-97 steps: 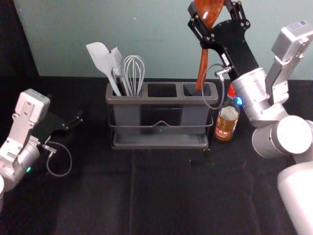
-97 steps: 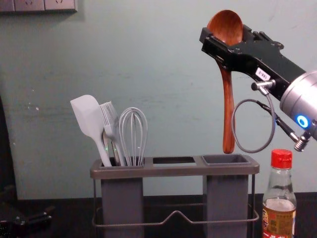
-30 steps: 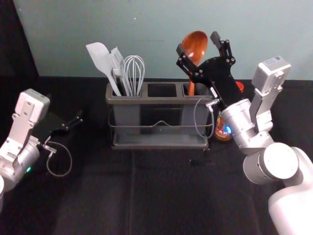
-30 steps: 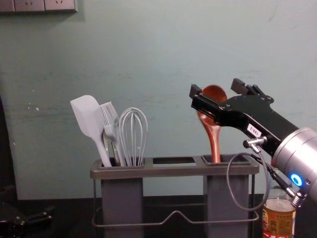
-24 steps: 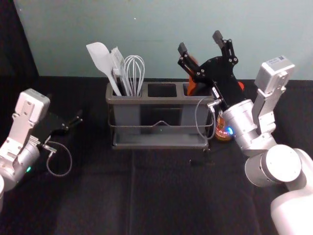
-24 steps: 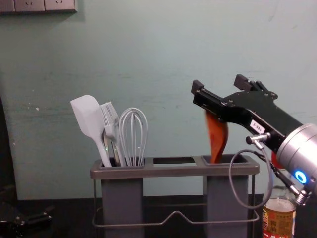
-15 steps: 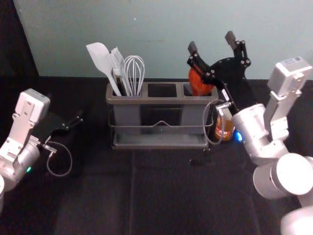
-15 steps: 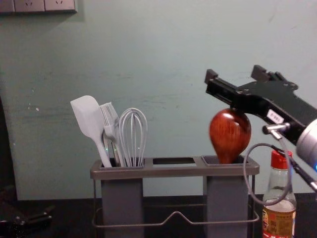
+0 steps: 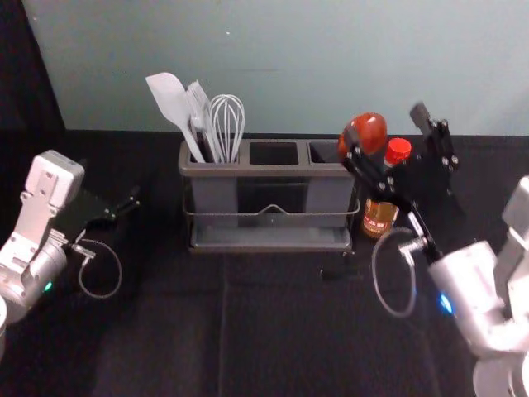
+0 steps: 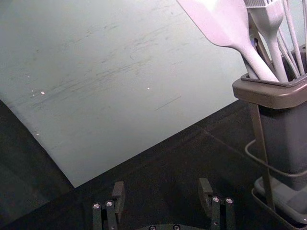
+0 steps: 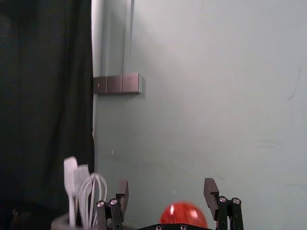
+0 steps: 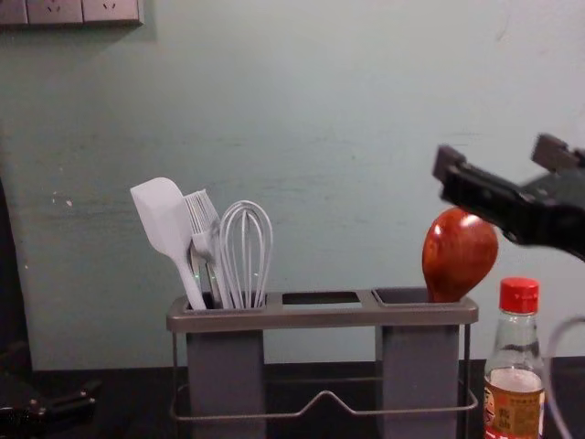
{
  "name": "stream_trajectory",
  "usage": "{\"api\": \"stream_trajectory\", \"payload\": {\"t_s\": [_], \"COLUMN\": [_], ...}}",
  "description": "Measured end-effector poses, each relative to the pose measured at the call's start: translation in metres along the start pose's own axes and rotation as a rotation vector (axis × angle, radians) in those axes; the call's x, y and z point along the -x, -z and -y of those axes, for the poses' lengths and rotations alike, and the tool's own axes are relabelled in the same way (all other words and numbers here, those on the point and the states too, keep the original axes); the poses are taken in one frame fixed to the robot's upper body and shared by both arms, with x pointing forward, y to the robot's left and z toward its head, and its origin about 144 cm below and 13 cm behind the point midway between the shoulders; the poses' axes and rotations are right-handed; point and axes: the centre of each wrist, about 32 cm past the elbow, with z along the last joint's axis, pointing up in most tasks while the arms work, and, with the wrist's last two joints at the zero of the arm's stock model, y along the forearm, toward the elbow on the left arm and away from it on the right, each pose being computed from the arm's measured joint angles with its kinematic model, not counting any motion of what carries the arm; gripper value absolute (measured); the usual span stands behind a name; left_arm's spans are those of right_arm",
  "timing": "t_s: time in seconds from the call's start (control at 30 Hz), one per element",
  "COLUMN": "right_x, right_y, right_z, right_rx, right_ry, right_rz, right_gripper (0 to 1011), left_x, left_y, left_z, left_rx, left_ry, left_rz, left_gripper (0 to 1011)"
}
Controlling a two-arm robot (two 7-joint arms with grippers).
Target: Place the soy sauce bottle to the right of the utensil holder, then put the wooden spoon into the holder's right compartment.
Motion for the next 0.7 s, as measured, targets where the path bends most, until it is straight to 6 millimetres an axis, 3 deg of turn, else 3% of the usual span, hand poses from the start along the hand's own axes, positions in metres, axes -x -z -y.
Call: {"api": "stream_trajectory", "payload": {"t_s": [0.13, 0.27, 0.47, 0.7], "right_x": [0.001, -0.002, -0.02, -0.044], "right_y": [-0.004, -0.006, -0.006, 0.001], "right_z": [0.028, 0.045, 0.074, 0.073], "right_rx": [0.052, 0.088, 0.149, 0.211], "right_ry": [0.008, 0.026, 0.104, 0.179], "right_rz": [0.028, 0.041, 0.086, 0.139], "right_gripper": [1003, 1002, 1002, 1002], "left_x": [0.0, 0.0, 0.0, 0.0], "left_y": [0.0, 0.0, 0.0, 0.0], "left_z": [0.0, 0.0, 0.0, 0.0], "left_rx": [0.0, 0.0, 0.0, 0.0], "left_ry": [0.0, 0.0, 0.0, 0.0], "left_rz": [0.0, 0.0, 0.0, 0.0], "left_gripper": [1005, 1005, 1005, 1005]}}
